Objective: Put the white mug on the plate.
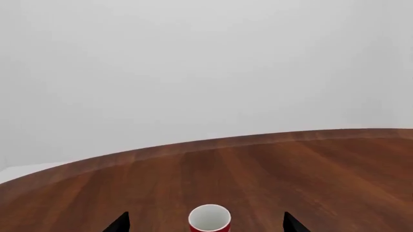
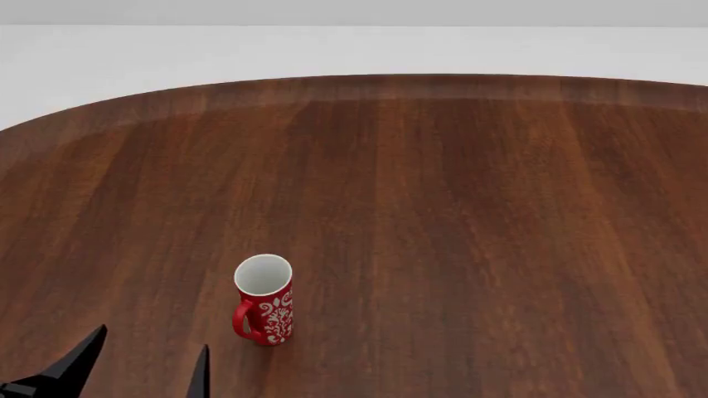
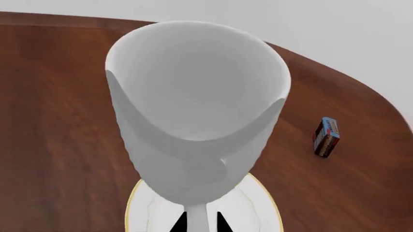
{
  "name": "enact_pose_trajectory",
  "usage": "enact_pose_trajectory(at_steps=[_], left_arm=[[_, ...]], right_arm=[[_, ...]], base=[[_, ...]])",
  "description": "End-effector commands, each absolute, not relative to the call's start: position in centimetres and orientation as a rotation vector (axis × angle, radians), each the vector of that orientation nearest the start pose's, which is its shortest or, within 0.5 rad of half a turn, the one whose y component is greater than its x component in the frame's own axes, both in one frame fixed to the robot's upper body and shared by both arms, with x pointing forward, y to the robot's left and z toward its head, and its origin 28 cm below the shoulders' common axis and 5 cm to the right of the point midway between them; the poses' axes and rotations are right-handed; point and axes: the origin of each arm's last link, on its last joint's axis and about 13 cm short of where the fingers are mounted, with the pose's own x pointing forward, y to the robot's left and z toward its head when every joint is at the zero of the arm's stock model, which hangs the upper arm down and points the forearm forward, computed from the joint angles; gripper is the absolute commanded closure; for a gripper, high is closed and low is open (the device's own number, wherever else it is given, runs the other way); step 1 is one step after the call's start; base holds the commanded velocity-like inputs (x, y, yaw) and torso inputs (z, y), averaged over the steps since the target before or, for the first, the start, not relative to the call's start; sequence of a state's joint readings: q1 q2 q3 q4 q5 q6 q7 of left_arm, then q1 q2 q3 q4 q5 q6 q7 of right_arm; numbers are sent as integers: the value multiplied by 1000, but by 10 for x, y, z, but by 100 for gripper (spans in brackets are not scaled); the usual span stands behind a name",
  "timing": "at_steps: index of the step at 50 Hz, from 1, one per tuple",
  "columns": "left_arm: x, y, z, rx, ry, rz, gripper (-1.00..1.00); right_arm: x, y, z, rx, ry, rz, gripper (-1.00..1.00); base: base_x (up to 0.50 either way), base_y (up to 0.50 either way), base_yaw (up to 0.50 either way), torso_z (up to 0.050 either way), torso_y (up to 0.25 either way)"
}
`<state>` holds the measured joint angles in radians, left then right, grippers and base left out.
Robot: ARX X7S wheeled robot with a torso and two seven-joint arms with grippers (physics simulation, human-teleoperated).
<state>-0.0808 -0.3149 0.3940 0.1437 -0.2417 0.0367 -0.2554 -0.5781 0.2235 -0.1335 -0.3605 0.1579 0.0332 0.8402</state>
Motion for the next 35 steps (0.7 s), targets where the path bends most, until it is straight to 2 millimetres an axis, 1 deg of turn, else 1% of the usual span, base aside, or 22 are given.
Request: enact_pose_trajectory(at_steps=[1, 17, 25, 27, 29, 35], left_arm=[[215, 194, 49, 33, -152, -171, -100], [213, 195, 51, 37, -158, -176, -100], [212, 195, 50, 39, -157, -178, -100], [212, 195, 51, 38, -157, -177, -100], [212, 195, 50, 39, -157, -178, -100], [212, 194, 51, 42, -155, -178, -100]], right_arm=[[62, -109, 3, -113, 262, -655, 100], [53, -107, -5, -98, 278, -685, 100], [53, -105, -5, -91, 287, -698, 100], [53, -105, -6, -47, 300, -711, 100], [53, -105, -6, -65, 295, -710, 100], [49, -106, -12, -58, 308, -722, 100]], base=[[0, 0, 0, 0, 0], [0, 0, 0, 0, 0], [0, 0, 0, 0, 0], [0, 0, 0, 0, 0], [0, 0, 0, 0, 0], [0, 0, 0, 0, 0]])
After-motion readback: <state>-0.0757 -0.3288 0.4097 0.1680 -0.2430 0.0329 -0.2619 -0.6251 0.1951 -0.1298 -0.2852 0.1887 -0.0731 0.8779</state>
